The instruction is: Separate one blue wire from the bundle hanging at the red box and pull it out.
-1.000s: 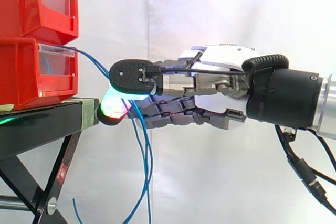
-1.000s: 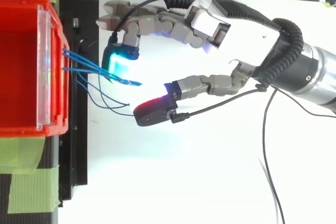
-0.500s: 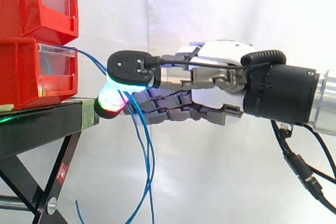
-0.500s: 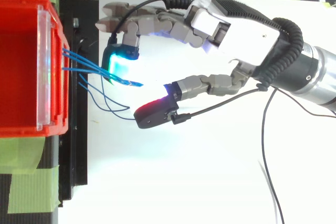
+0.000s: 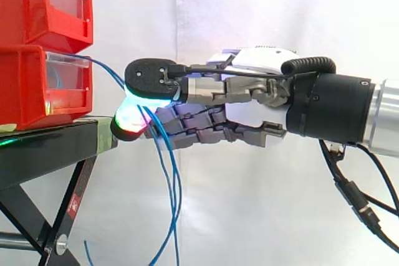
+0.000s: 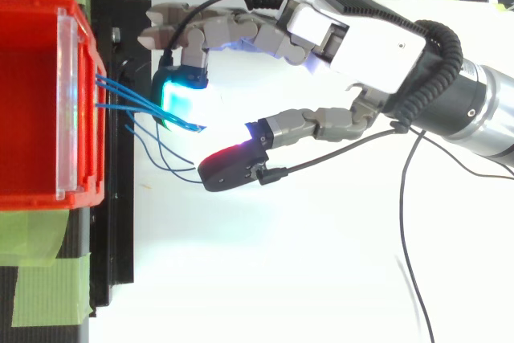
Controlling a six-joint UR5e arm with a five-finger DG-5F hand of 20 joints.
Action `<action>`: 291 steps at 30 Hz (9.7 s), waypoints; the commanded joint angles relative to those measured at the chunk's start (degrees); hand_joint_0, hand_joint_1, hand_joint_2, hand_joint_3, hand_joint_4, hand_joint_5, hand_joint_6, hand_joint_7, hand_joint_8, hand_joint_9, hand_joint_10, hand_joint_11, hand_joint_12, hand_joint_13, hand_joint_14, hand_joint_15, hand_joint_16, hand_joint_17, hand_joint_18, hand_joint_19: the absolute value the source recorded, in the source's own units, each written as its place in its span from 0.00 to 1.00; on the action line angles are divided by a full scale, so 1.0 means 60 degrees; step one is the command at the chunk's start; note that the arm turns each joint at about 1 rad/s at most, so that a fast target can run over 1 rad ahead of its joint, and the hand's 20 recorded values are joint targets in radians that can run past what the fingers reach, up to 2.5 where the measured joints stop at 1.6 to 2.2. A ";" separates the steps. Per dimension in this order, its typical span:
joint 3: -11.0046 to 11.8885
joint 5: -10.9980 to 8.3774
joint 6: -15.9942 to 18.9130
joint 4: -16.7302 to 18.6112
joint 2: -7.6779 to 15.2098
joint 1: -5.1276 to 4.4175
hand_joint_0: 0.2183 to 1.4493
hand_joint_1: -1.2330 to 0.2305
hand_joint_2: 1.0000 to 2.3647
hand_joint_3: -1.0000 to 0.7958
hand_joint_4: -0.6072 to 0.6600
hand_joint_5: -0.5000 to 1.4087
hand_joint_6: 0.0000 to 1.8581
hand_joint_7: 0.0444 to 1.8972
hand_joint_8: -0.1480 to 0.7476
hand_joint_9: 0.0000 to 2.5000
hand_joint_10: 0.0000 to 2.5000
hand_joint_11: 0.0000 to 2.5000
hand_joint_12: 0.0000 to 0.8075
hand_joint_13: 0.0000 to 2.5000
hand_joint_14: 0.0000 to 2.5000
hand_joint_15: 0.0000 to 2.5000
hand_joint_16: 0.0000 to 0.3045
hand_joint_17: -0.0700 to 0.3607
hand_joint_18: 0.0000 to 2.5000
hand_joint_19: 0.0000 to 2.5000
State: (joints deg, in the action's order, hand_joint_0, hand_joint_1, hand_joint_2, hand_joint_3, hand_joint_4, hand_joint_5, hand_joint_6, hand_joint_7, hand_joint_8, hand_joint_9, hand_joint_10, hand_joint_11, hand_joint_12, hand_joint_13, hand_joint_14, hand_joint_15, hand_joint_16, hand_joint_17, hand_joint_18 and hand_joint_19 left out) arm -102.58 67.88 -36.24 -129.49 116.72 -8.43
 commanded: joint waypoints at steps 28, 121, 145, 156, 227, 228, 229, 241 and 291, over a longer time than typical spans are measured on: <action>0.1115 0.0317 0.0473 -0.2032 -0.0073 0.0028 0.31 0.35 0.02 0.50 0.48 0.20 0.38 0.60 0.53 0.35 0.01 0.17 0.40 0.28 0.01 0.14 0.15 0.41 0.15 0.13; 0.1276 0.0888 0.4618 -0.7379 -0.2329 -0.0236 0.33 0.32 0.03 0.52 0.47 0.19 0.39 0.60 0.53 0.49 0.01 0.48 0.34 0.57 0.13 0.72 0.14 0.39 0.36 0.41; 0.1276 -0.0020 0.2157 -0.6734 -0.2607 -0.0074 0.34 0.28 0.03 0.53 0.56 0.20 0.39 0.60 0.53 0.45 0.01 0.46 0.34 0.55 0.12 0.73 0.15 0.40 0.34 0.40; 0.1350 -0.0020 0.1279 -0.5386 -0.2607 -0.0045 0.34 0.26 0.03 0.53 0.61 0.19 0.41 0.60 0.54 0.43 0.01 0.47 0.35 0.54 0.14 0.73 0.15 0.40 0.33 0.40; 0.1350 -0.0049 0.0693 -0.5504 -0.2607 -0.0045 0.34 0.32 0.02 0.51 0.64 0.17 0.41 0.57 0.54 0.42 0.01 0.46 0.37 0.55 0.09 0.72 0.16 0.42 0.32 0.37; 0.1350 -0.0049 0.0707 -0.5504 -0.2607 -0.0060 0.34 0.31 0.02 0.51 0.64 0.17 0.41 0.57 0.54 0.41 0.01 0.46 0.37 0.54 0.09 0.72 0.16 0.41 0.32 0.37; 0.1350 -0.0064 0.0751 -0.5504 -0.2607 -0.0045 0.35 0.31 0.02 0.51 0.64 0.17 0.41 0.56 0.54 0.41 0.01 0.45 0.37 0.54 0.10 0.72 0.16 0.41 0.31 0.37; 0.1350 -0.0078 0.2055 -0.5679 -0.2607 -0.0104 0.39 0.24 0.02 0.49 0.64 0.15 0.43 0.54 0.52 0.37 0.01 0.45 0.38 0.51 0.11 0.71 0.15 0.40 0.29 0.35; 0.1350 -0.0005 0.2450 -0.5870 -0.2607 -0.0104 0.32 0.34 0.01 0.42 0.67 0.15 0.41 0.53 0.55 0.40 0.01 0.45 0.37 0.53 0.11 0.70 0.15 0.40 0.29 0.33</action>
State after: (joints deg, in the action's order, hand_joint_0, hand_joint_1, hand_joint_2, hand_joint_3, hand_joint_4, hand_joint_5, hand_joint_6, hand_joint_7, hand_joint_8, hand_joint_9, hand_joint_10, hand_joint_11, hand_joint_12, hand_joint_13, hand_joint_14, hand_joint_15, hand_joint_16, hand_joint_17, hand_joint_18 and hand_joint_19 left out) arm -94.48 67.84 -21.53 -164.73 101.07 -9.02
